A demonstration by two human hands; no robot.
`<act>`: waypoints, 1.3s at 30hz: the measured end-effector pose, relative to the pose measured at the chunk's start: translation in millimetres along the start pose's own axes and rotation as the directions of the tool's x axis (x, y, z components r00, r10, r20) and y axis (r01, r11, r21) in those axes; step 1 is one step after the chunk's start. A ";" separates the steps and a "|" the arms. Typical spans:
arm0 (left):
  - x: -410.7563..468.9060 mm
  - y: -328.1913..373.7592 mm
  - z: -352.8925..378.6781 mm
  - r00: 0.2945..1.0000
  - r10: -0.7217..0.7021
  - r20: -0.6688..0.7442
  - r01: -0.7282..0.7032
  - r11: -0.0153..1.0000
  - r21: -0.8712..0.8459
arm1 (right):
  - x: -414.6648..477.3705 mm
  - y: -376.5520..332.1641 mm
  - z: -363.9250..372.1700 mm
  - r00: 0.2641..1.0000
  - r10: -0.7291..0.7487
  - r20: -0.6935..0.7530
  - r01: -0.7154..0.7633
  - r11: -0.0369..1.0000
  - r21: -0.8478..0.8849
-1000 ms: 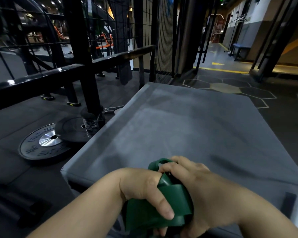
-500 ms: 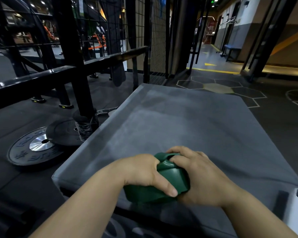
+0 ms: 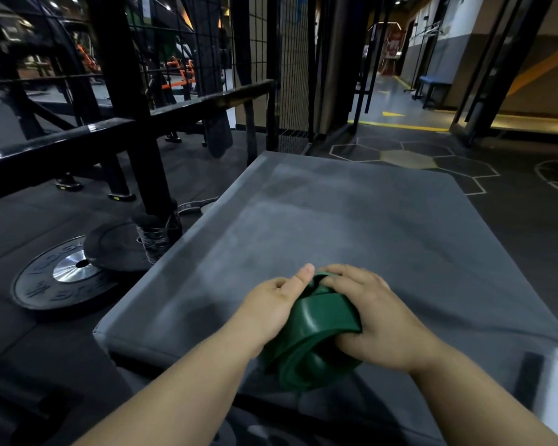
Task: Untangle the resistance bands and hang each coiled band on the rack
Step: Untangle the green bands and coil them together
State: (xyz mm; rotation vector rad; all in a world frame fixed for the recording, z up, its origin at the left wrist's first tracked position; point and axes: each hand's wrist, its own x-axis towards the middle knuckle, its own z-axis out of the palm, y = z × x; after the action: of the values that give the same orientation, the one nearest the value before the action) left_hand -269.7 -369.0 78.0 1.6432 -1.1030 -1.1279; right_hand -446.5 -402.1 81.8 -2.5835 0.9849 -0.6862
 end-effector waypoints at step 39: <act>7.5 5.8 34.8 0.923 0.095 -0.374 -0.237 0.905 -0.354 | -0.4 -23.7 -1.0 0.698 0.690 0.194 -0.151 -0.123 0.981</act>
State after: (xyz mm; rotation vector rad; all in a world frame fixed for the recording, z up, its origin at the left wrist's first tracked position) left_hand -302.7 -383.0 73.2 1.3328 -0.7155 -0.8356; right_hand -434.4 -384.7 92.6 -0.6818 0.8541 -1.1369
